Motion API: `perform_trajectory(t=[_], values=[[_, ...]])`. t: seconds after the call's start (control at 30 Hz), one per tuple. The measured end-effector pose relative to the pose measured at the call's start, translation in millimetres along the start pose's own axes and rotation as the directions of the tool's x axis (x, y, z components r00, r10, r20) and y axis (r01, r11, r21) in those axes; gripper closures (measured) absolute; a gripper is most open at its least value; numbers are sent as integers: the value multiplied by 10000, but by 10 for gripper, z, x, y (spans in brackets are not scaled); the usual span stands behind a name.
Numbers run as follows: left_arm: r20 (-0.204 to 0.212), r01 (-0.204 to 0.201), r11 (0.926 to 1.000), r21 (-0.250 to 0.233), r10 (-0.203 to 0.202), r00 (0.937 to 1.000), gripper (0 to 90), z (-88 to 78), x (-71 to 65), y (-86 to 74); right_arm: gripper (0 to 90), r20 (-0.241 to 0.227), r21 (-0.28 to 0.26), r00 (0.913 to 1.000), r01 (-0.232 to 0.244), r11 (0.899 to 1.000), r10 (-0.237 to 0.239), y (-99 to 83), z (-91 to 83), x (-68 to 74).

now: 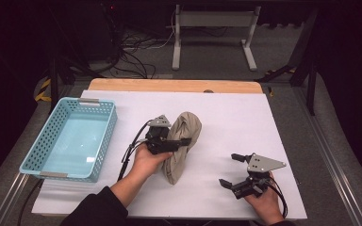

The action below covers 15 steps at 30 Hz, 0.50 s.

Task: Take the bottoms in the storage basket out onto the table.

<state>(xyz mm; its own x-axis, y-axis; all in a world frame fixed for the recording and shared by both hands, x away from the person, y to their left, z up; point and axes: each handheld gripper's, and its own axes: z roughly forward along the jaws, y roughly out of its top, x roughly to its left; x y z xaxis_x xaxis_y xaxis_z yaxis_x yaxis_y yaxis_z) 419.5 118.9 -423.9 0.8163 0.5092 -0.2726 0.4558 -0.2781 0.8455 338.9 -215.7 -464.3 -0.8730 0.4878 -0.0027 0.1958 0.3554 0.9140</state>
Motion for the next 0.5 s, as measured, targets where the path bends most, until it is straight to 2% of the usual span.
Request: perform_trajectory(t=[0.23,0.33,0.4,0.5], values=[[-470,-23,9998,221,34,9989,581,61,36,18,1,-5,8,10000,4,10000,-4,0,-1,0],[-514,75,9993,354,-57,9987,575,100,62,30,0,-4,10,10000,6,10000,-6,0,-1,0],[-515,335,9984,457,-312,9982,573,128,74,36,0,-11,9,10000,5,10000,-5,0,-1,0],[-715,356,9975,613,-312,9970,570,164,89,48,1,-26,2,10000,11,10000,-11,0,-1,1]])
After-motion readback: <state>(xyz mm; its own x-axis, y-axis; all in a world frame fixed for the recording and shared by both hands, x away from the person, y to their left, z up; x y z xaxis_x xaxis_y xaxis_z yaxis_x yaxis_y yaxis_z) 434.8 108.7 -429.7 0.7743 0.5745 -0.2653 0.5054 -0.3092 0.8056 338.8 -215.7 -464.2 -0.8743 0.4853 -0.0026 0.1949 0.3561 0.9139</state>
